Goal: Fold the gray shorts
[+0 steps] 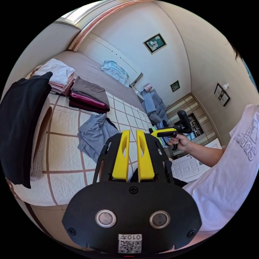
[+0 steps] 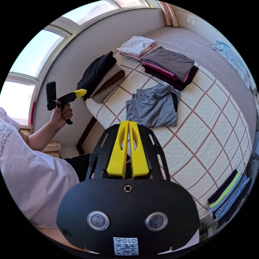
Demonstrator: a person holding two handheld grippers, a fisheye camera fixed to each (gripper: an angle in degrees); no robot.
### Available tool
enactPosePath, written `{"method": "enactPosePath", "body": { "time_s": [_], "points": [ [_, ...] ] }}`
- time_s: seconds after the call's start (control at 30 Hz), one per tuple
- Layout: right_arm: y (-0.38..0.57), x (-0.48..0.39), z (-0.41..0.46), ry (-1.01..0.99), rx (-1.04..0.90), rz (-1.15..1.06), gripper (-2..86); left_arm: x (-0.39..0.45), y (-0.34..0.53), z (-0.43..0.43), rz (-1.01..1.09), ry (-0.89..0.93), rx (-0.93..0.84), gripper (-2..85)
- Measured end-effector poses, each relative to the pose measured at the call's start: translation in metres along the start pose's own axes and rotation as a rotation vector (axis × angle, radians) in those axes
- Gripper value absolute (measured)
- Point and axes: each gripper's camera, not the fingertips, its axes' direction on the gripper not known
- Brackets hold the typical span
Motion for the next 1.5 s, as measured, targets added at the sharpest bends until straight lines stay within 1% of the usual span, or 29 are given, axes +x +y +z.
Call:
{"method": "enactPosePath", "body": {
  "time_s": [0.17,0.27,0.47,0.63,0.73,0.8,0.87,0.97,1.0,1.03,1.07,1.1,1.17,1.2,1.27,1.33,1.5],
  "points": [
    [-0.004,-0.006,0.016,-0.012,-0.029,-0.037,2.5,0.008,0.002,-0.007,-0.013,-0.020,0.019,2.5],
    [-0.005,-0.015,0.026,0.029,-0.038,-0.062,2.6,0.010,0.008,-0.009,-0.043,-0.024,0.019,2.3],
    [0.008,-0.023,0.024,0.082,-0.001,-0.068,2.4,0.031,0.004,-0.003,-0.023,-0.018,0.000,1.8],
    [0.013,-0.015,0.011,0.060,0.073,-0.084,2.4,0.054,-0.002,0.001,0.005,-0.019,0.010,1.4],
    [0.018,-0.013,0.010,-0.033,0.148,-0.148,2.5,0.066,0.002,0.008,0.014,-0.060,-0.011,0.9],
    [0.026,-0.011,0.019,-0.174,0.189,-0.165,2.4,0.075,0.006,0.015,0.042,-0.077,-0.035,0.5],
    [0.033,-0.009,0.030,-0.193,0.190,-0.128,2.3,0.094,0.010,0.028,0.107,-0.133,-0.084,0.2],
    [0.050,-0.004,0.034,-0.118,0.238,-0.057,2.3,0.123,0.007,0.045,0.188,-0.202,-0.139,0.0],
    [0.057,-0.004,0.029,-0.037,0.270,-0.041,2.3,0.129,0.006,0.047,0.201,-0.226,-0.143,0.0],
    [0.061,-0.005,0.026,0.018,0.284,-0.034,2.3,0.143,0.004,0.053,0.230,-0.288,-0.146,-0.1],
    [0.068,-0.008,0.020,0.138,0.308,-0.034,2.3,0.158,0.002,0.058,0.255,-0.360,-0.141,-0.1],
    [0.075,-0.010,0.015,0.253,0.318,-0.038,2.3,0.165,0.001,0.060,0.265,-0.394,-0.136,-0.1],
    [0.086,-0.012,0.008,0.392,0.340,-0.043,2.5,0.193,0.000,0.075,0.291,-0.495,-0.127,-0.2],
    [0.096,-0.011,0.005,0.463,0.369,-0.039,2.4,0.200,0.000,0.080,0.297,-0.513,-0.129,-0.2],
    [0.111,-0.003,0.004,0.517,0.403,-0.012,2.2,0.229,0.002,0.103,0.321,-0.544,-0.148,-0.2],
    [0.125,0.009,0.008,0.526,0.408,-0.014,2.1,0.253,0.005,0.121,0.333,-0.545,-0.157,-0.2],
    [0.151,0.052,0.022,0.386,0.355,-0.150,2.6,0.295,0.017,0.164,0.251,-0.560,-0.108,0.1]
  ]
}}
